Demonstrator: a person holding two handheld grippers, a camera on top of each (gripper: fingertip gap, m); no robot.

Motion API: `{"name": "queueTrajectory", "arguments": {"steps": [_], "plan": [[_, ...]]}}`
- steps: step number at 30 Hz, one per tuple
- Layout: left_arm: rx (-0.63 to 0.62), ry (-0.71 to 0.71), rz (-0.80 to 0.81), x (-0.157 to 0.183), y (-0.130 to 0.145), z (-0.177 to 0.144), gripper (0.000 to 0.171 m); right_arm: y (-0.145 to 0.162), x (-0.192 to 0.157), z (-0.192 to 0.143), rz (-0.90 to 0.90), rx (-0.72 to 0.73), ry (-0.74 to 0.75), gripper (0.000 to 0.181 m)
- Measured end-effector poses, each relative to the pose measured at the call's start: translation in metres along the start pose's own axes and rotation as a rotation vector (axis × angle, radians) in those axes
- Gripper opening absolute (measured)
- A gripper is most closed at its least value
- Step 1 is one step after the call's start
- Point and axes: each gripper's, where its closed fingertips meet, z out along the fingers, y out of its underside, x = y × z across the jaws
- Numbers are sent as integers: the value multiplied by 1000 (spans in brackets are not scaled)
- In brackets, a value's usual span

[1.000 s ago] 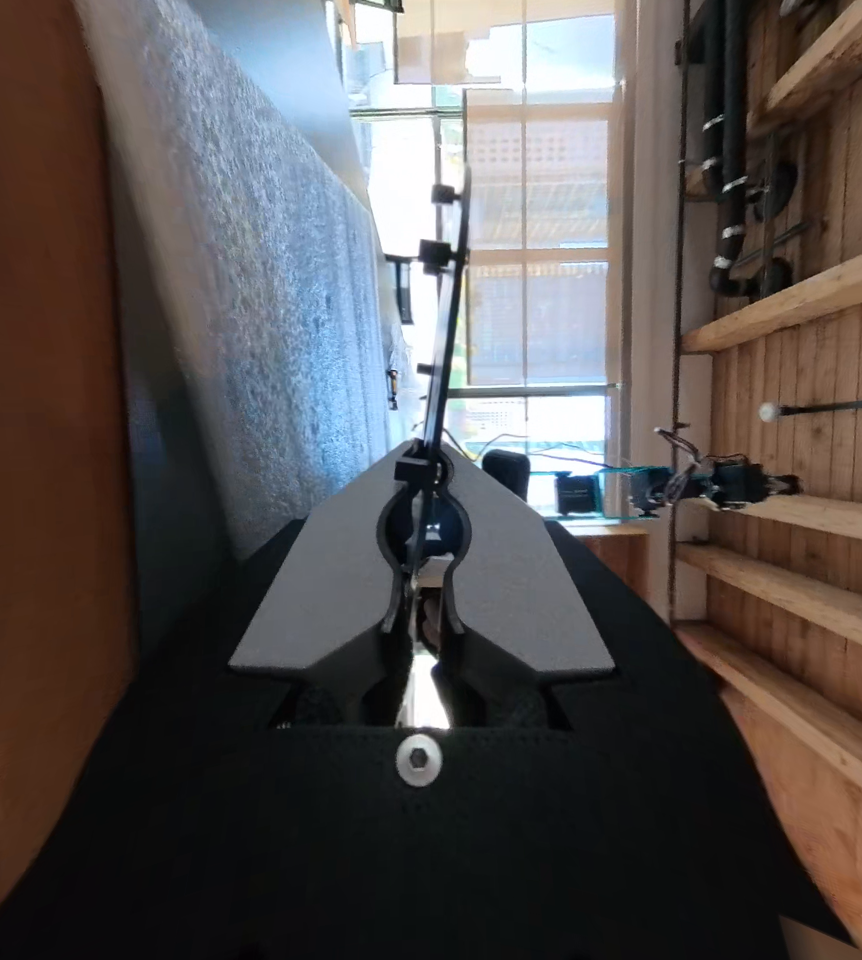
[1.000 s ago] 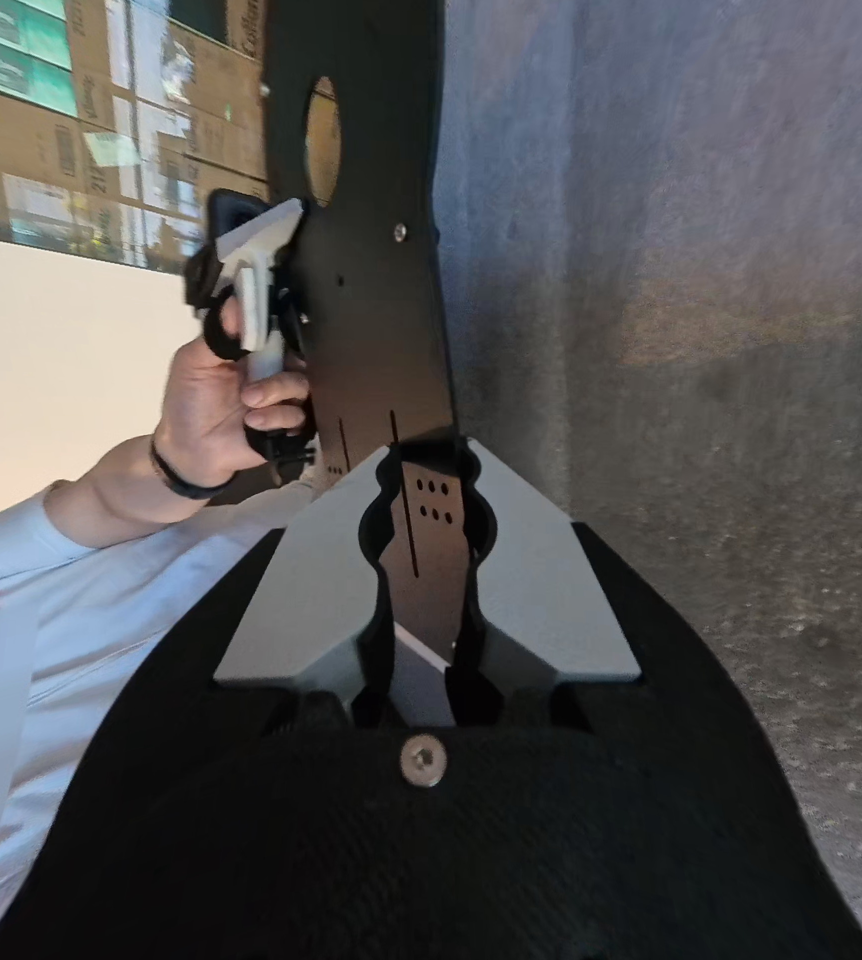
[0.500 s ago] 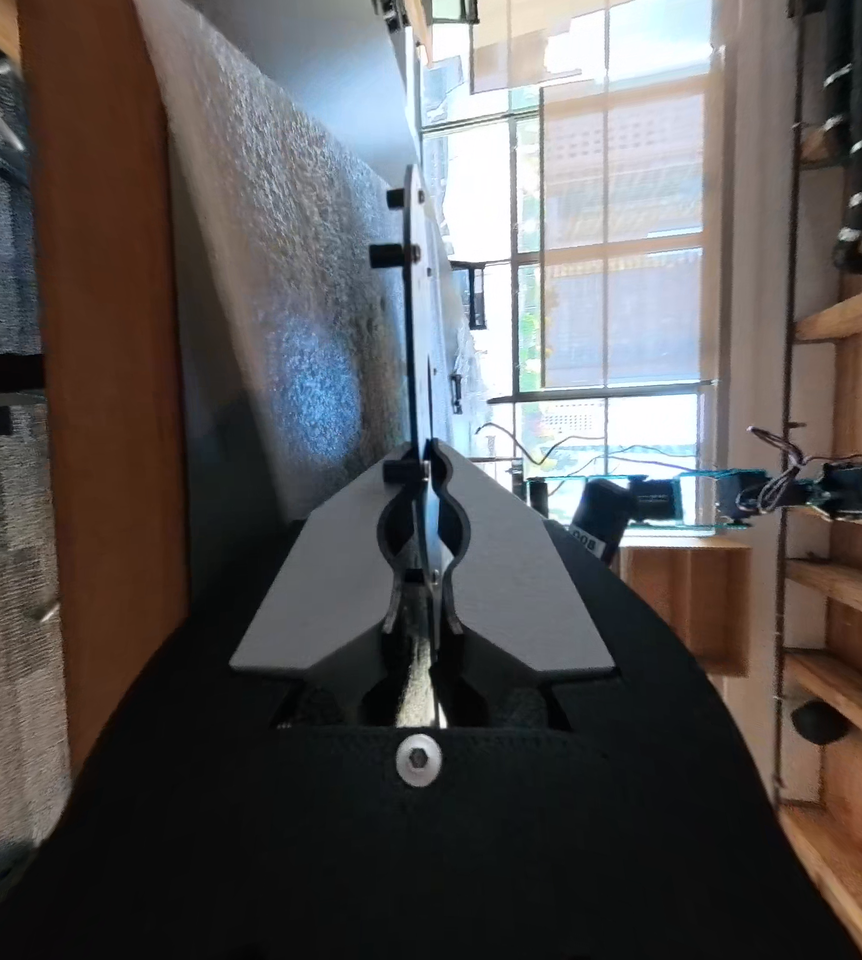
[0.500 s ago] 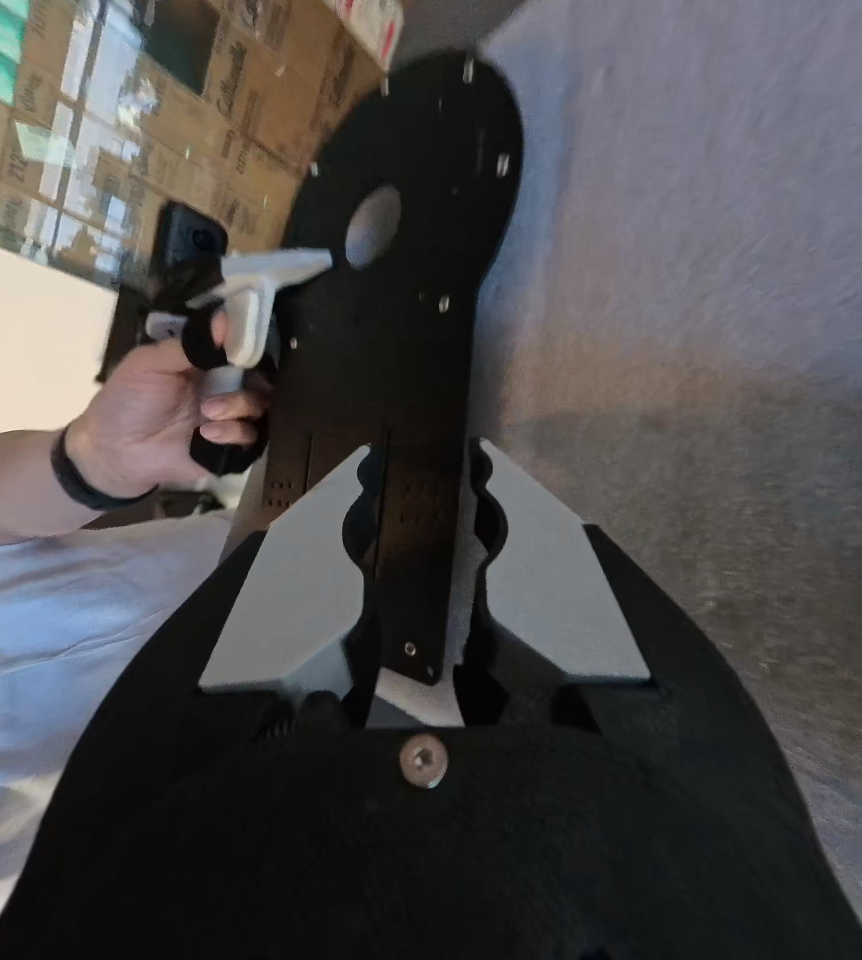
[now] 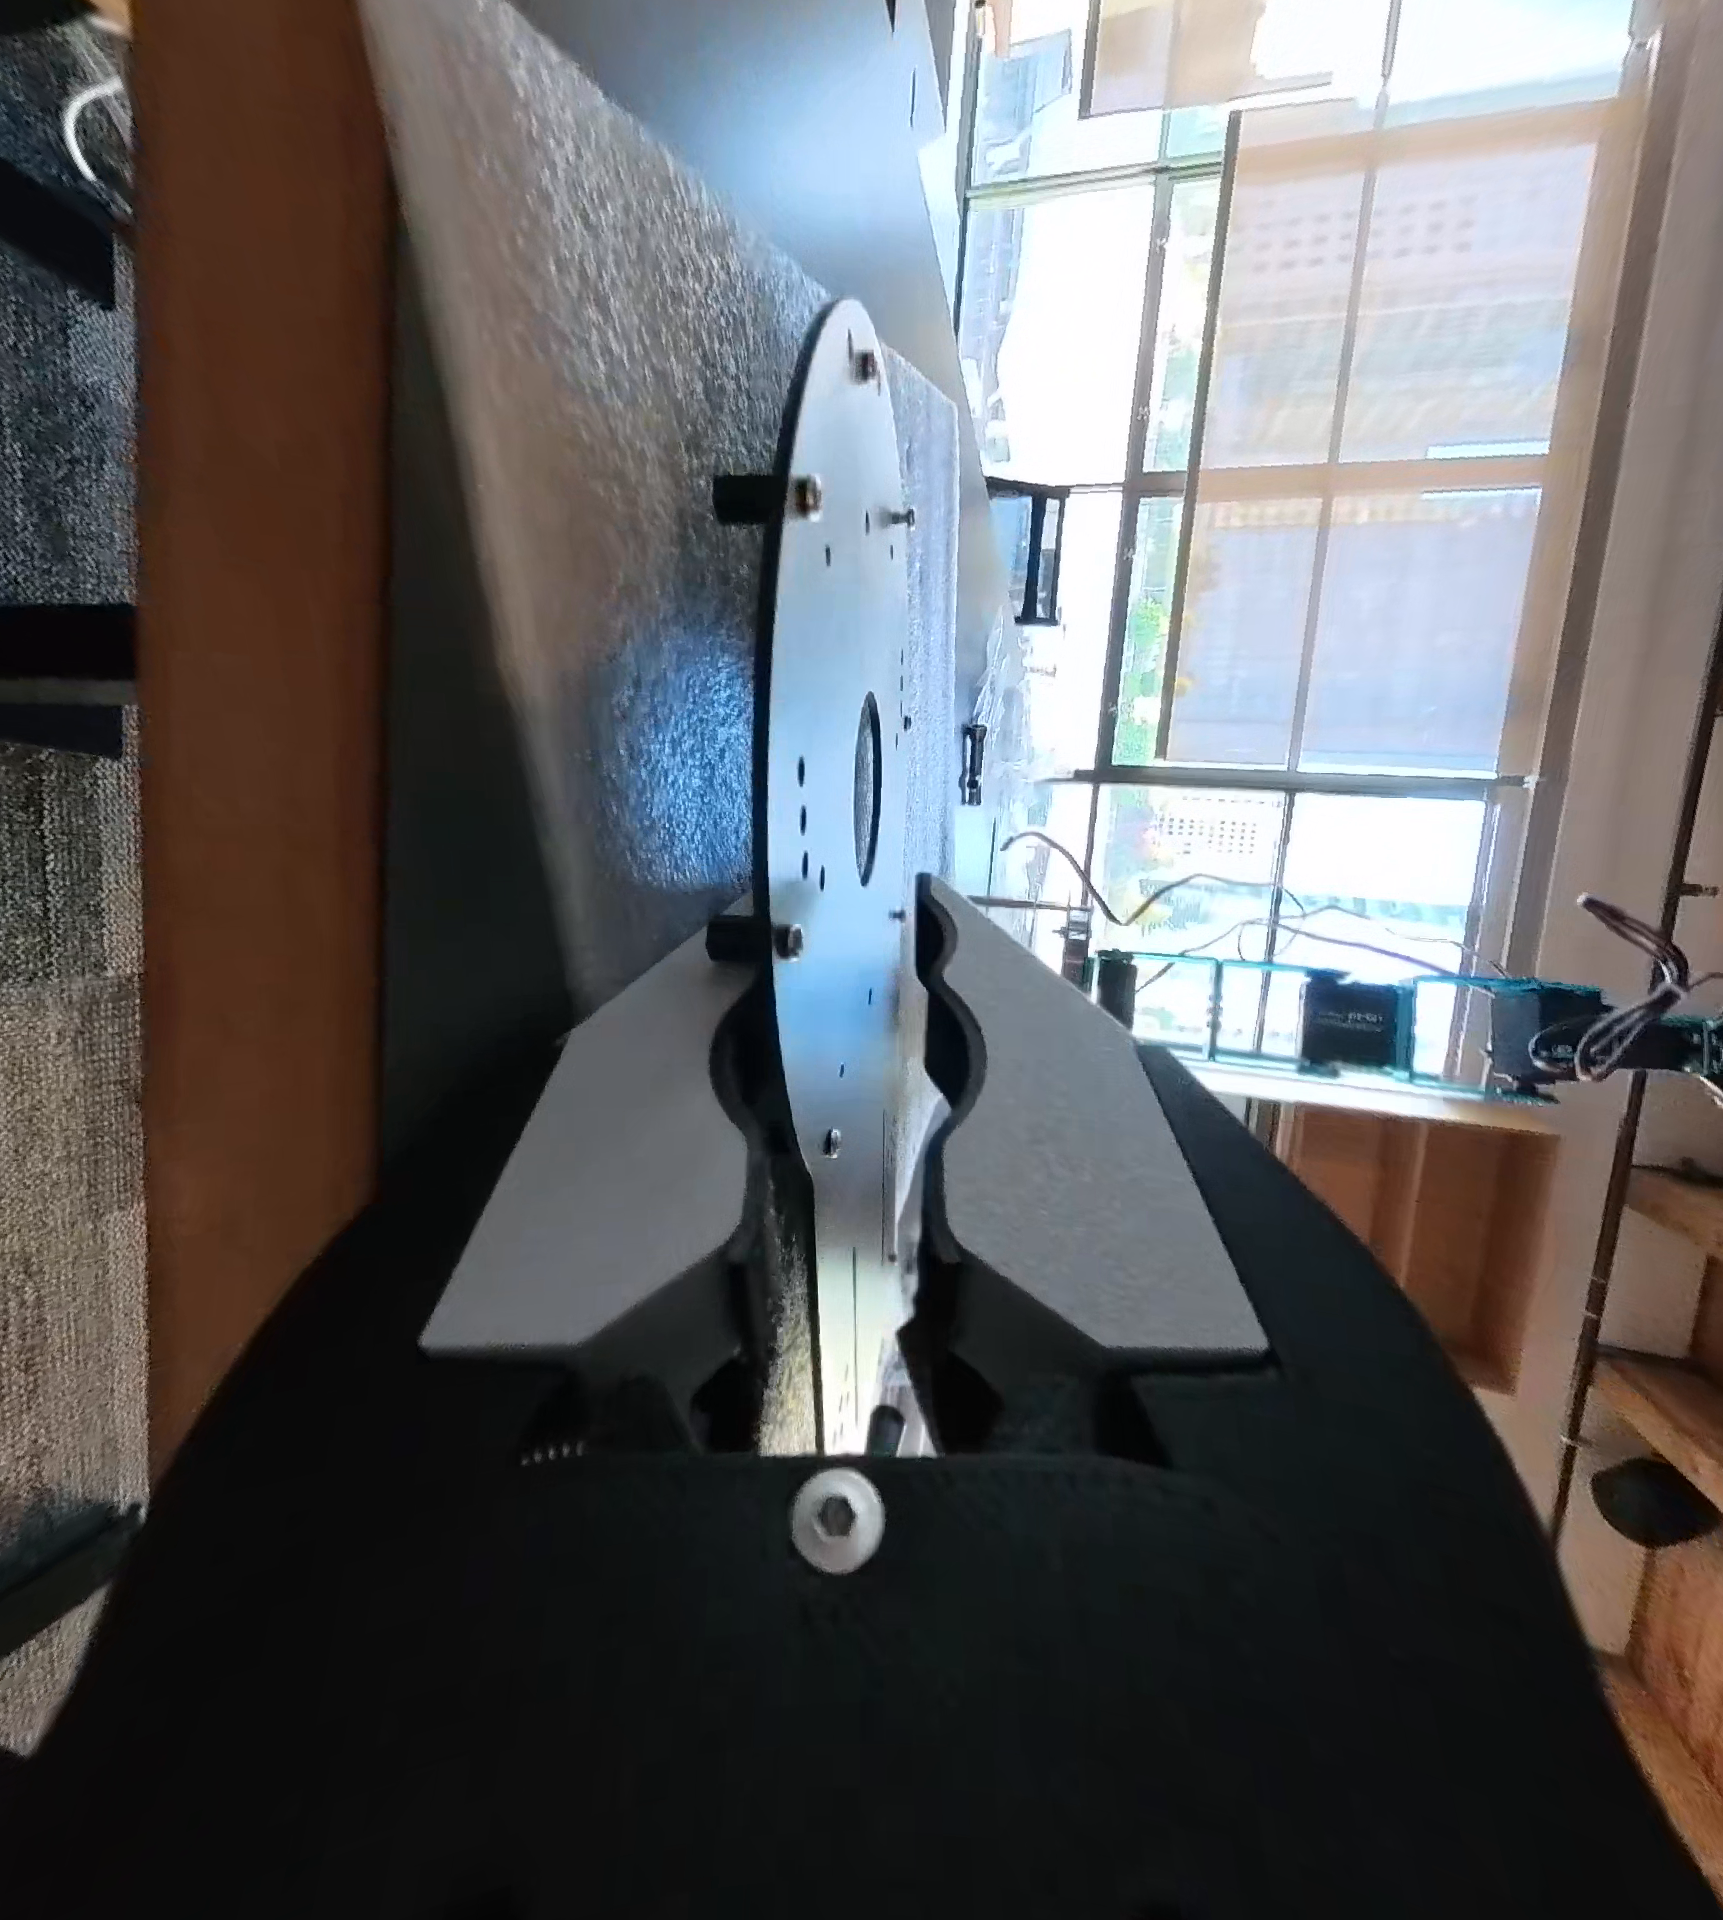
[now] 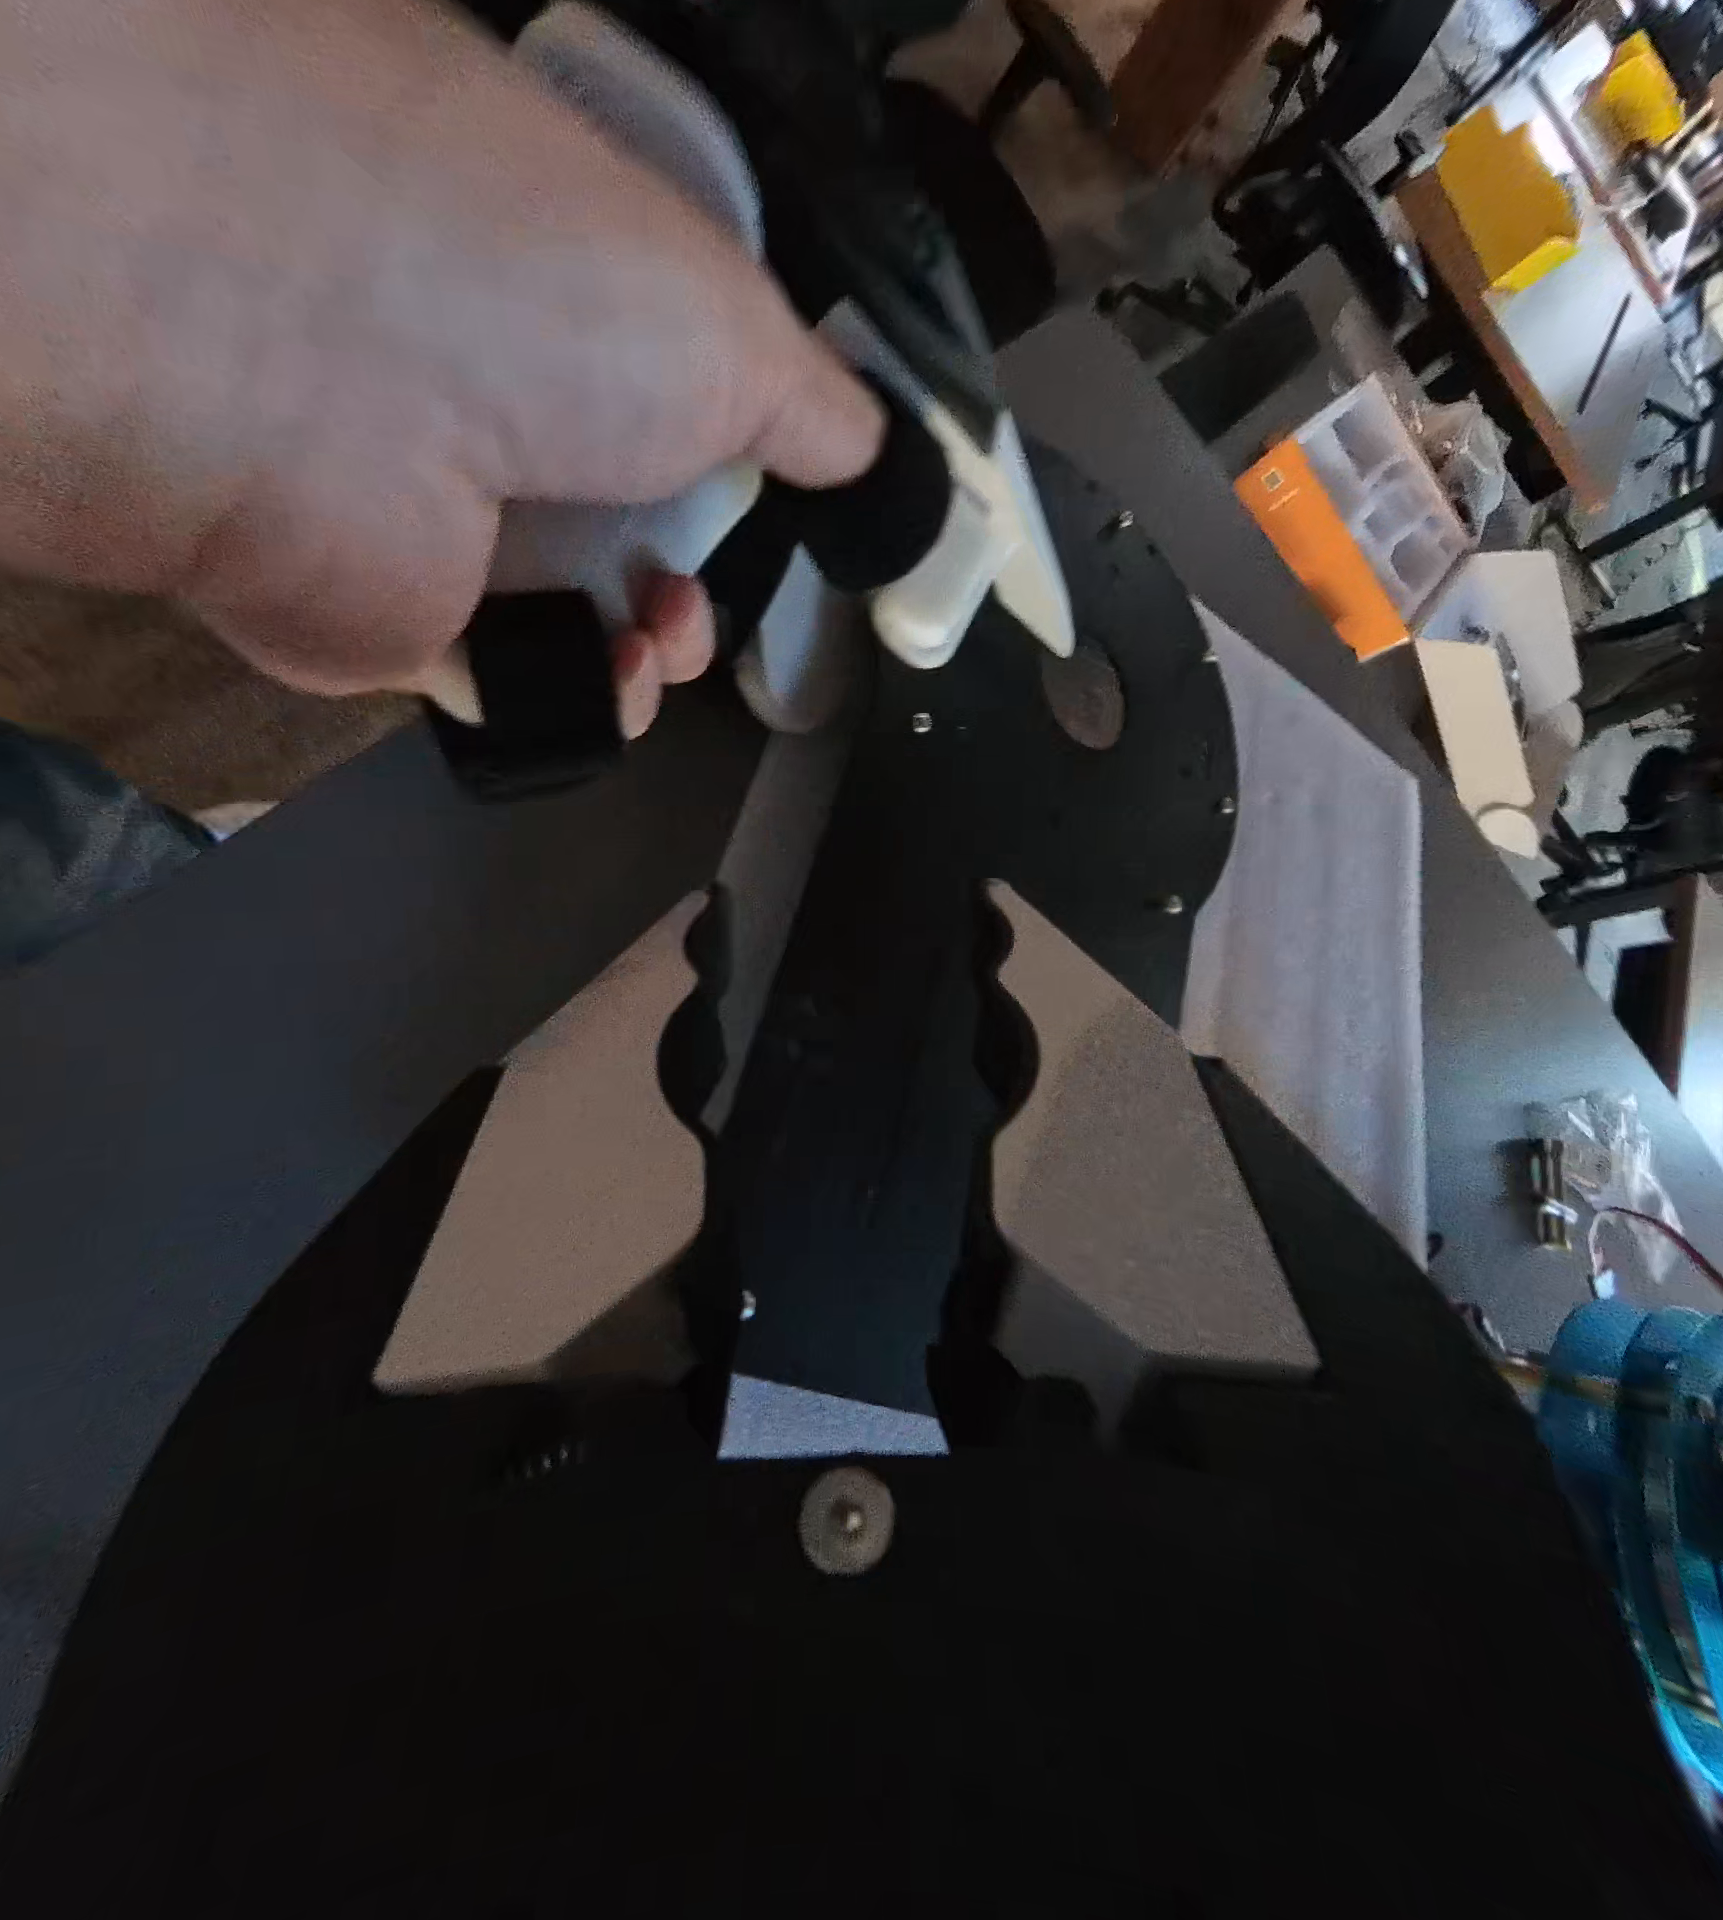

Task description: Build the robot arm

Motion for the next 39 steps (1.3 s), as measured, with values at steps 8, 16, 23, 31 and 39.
{"name": "queueTrajectory", "arguments": {"steps": [8,16,23,31,39], "plan": [[-239,14,-67,8,16,-7,41,18,-8,16,-88,-194,193,4],[-580,123,-71,19,18,-96,28,28,-15,19,56,-237,178,7],[-426,554,518,62,-96,-160,0,8,-12,-65,323,-124,431,14],[-118,628,1159,112,-140,-180,0,71,-94,-325,743,-101,1191,31],[-98,553,1467,173,-26,-200,51,173,-231,-559,791,-379,1633,52]]}}
